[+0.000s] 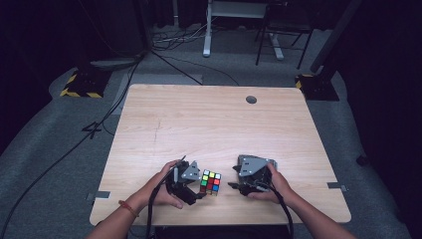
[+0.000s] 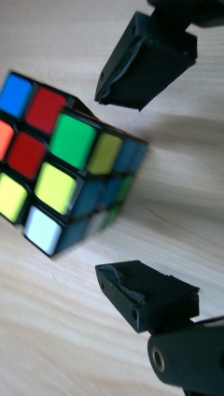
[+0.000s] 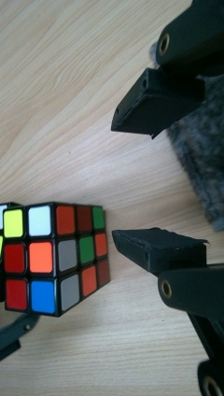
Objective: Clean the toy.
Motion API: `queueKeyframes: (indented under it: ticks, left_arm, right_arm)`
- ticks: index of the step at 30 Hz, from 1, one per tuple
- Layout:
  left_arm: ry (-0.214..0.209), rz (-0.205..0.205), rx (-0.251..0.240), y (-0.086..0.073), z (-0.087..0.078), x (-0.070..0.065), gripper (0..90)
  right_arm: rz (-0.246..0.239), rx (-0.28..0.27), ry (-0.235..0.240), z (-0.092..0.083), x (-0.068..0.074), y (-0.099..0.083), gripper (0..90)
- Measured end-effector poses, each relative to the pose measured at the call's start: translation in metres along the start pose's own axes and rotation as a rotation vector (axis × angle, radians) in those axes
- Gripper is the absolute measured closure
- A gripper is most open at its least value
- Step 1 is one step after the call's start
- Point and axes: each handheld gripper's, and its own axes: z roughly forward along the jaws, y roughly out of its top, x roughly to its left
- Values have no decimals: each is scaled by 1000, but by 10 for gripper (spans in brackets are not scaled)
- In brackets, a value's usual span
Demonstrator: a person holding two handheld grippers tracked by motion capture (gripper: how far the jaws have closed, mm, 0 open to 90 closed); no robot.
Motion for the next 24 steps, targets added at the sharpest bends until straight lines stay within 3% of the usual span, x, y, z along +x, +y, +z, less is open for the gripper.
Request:
queueKeyframes:
  ticks: [4,8,16,19,24]
  left_arm:
    - [-8,22,10,7,10,4,159]
    - [-24,62,-17,13,15,3,158]
    - [-68,70,-31,22,18,5,192]
    - [-57,86,-9,24,17,4,208]
    - [-34,106,-18,27,15,1,268]
  right_arm:
    - [-4,4,31,9,2,5,411]
    - [-11,3,45,14,3,6,409]
    - [-8,-21,48,15,4,6,420]
    - [-1,-23,41,14,4,5,422]
    - [-13,-42,27,10,5,5,433]
